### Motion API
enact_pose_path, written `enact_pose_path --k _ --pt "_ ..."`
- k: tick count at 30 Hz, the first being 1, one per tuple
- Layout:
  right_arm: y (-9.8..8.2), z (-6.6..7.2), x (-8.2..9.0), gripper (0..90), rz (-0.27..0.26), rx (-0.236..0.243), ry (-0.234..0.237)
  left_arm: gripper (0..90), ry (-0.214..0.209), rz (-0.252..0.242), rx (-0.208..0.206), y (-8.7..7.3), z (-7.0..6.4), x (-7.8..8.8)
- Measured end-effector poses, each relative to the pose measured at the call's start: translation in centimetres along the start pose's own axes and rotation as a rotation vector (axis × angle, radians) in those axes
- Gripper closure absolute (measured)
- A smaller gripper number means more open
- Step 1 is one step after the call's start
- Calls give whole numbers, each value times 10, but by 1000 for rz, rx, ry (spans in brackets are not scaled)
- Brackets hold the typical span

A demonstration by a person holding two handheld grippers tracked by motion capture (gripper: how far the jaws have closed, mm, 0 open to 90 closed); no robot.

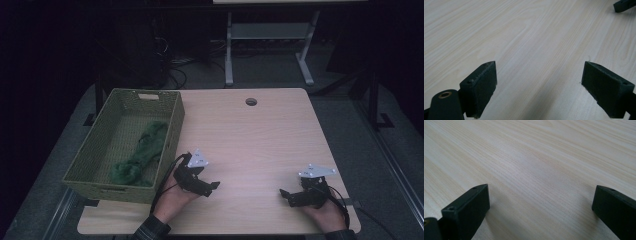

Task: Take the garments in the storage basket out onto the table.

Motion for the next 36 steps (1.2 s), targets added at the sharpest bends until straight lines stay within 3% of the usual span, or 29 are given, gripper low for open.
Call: enact_pose_path --k 14,36 --pt "0 0 0 8 0 -1 0 122 -7 -2 -18 22 7 19" --pt "0 0 0 8 -1 0 0 124 -35 -58 -37 49 27 47"
Point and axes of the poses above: each handheld gripper's, and its own axes: x roughly backward along the jaws, y roughly out of its top, z roughly to its left, the point moved 5 cm from there along -x, roughly forward along the jaws, and after that the axes turned 6 degrees about -x, right-handed, at the moved point
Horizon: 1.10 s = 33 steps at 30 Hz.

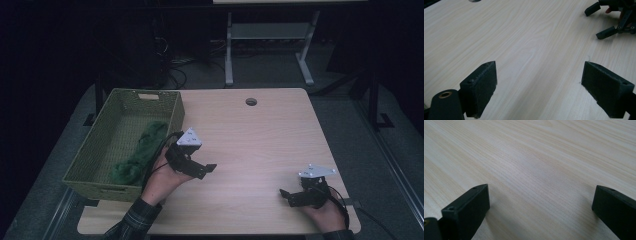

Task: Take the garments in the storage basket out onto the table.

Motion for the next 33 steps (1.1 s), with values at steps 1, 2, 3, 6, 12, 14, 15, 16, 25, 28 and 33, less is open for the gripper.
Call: enact_pose_path --k 1,2,3,6,12,14,15,16,25,28,33 --pt "0 0 0 8 0 0 0 124 0 -5 0 1 1 1" --pt "0 0 0 8 1 -1 0 124 -3 -6 -2 1 1 1" --pt "0 0 0 8 0 -1 0 124 -5 -8 -1 2 2 2" --pt "0 0 0 8 0 0 0 124 -12 -8 -9 3 5 4" --pt "0 0 0 9 -1 0 -2 125 -31 -15 -11 2 13 10" --pt "0 0 0 8 -2 1 -2 125 -25 -16 -8 1 17 13" --pt "0 0 0 8 -2 2 -2 126 -21 -9 -9 1 19 15" --pt "0 0 0 8 -2 2 -2 126 -19 -2 -3 0 20 17" --pt "0 -1 0 8 -2 3 -1 134 14 3 38 -10 37 35" --pt "0 -1 0 8 -2 3 -1 140 23 6 44 -12 40 38" --pt "0 0 0 8 -2 2 -1 181 50 -5 69 -18 51 52"
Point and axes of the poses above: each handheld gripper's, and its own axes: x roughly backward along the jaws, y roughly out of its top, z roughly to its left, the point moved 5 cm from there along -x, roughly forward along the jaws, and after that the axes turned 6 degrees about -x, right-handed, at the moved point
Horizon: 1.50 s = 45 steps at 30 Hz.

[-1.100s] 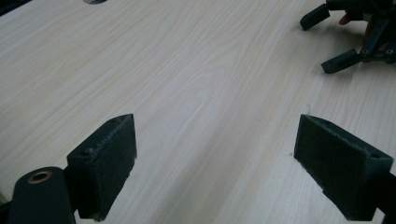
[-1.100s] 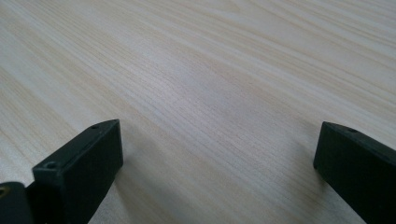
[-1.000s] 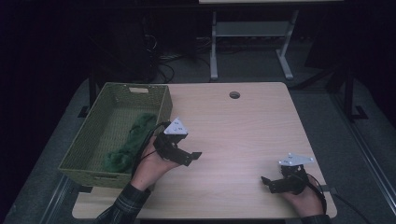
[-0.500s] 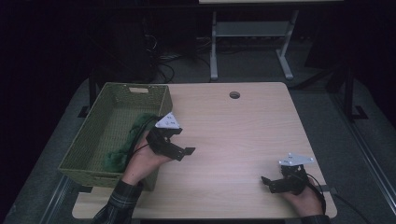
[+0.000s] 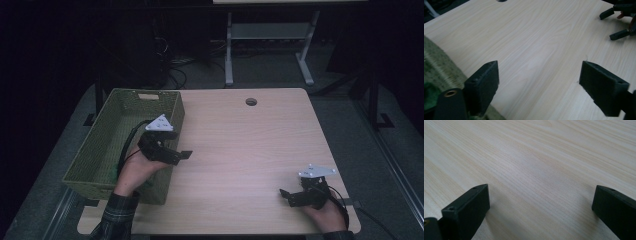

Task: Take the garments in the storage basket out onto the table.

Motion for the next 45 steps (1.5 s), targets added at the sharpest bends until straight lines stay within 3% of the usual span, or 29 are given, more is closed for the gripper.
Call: enact_pose_path --k 13,15,25,31,37,45 --pt "0 0 0 9 0 0 0 294 79 -8 61 -15 27 25" --pt "0 0 0 8 0 0 0 315 117 5 74 -21 35 33" --pt "0 0 0 9 0 0 0 370 177 31 115 -41 56 46" --pt "0 0 0 9 0 -1 -1 383 187 59 125 -52 63 44" --pt "0 0 0 9 0 0 -1 380 197 119 148 -70 73 39" --pt "0 0 0 8 0 -1 0 363 181 180 151 -86 81 31"
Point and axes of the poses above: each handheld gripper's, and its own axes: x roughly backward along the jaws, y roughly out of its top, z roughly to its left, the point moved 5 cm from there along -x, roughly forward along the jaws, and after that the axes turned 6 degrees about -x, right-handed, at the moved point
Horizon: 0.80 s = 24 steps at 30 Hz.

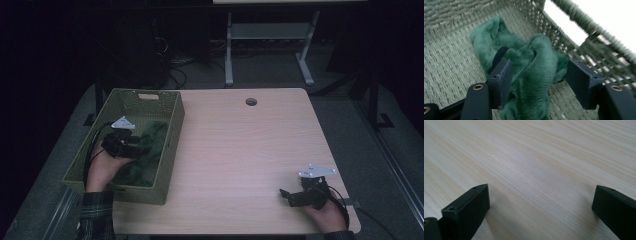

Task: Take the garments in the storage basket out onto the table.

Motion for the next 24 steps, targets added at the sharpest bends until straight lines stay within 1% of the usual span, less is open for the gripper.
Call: enact_pose_path --k 1,2,3,4,5,6,7,8,9,10,11,12,13,14,17,18,20,24 --pt "0 0 0 8 0 0 0 360 -3 17 3 -3 1 -3" --pt "0 0 0 8 0 0 0 360 -3 17 3 -3 1 -3" --pt "0 0 0 9 0 0 0 359 -8 34 -3 -6 3 -6" --pt "0 0 0 9 0 0 0 359 -8 34 -3 -6 3 -6" --pt "0 0 0 8 0 0 0 359 -10 52 3 -9 3 -9" --pt "0 0 0 8 0 0 0 359 -10 52 3 -9 3 -9" --pt "0 0 0 9 0 0 0 359 -15 68 1 -12 5 -11" --pt "0 0 0 9 0 0 0 361 -15 68 1 -12 5 -11" --pt "0 0 0 8 0 0 0 365 -17 89 -1 -15 5 -15" --pt "0 0 0 8 0 0 0 371 -17 89 -1 -15 5 -15" --pt "0 0 0 9 0 0 0 399 -21 110 -6 -18 5 -18" --pt "0 0 0 9 0 0 0 435 -21 110 -6 -18 5 -18" --pt "0 0 0 9 0 0 0 435 -31 122 -7 -19 5 -19" --pt "0 0 0 9 0 0 0 530 -40 138 -14 -20 4 -20" --pt "0 0 0 8 0 0 0 705 -69 152 1 -20 3 -21" --pt "0 0 0 8 0 0 0 751 -80 158 -4 -21 4 -20" --pt "0 0 0 9 0 0 0 800 -84 160 0 -20 4 -20" --pt "0 0 0 8 0 0 0 826 -81 141 18 -18 6 -14"
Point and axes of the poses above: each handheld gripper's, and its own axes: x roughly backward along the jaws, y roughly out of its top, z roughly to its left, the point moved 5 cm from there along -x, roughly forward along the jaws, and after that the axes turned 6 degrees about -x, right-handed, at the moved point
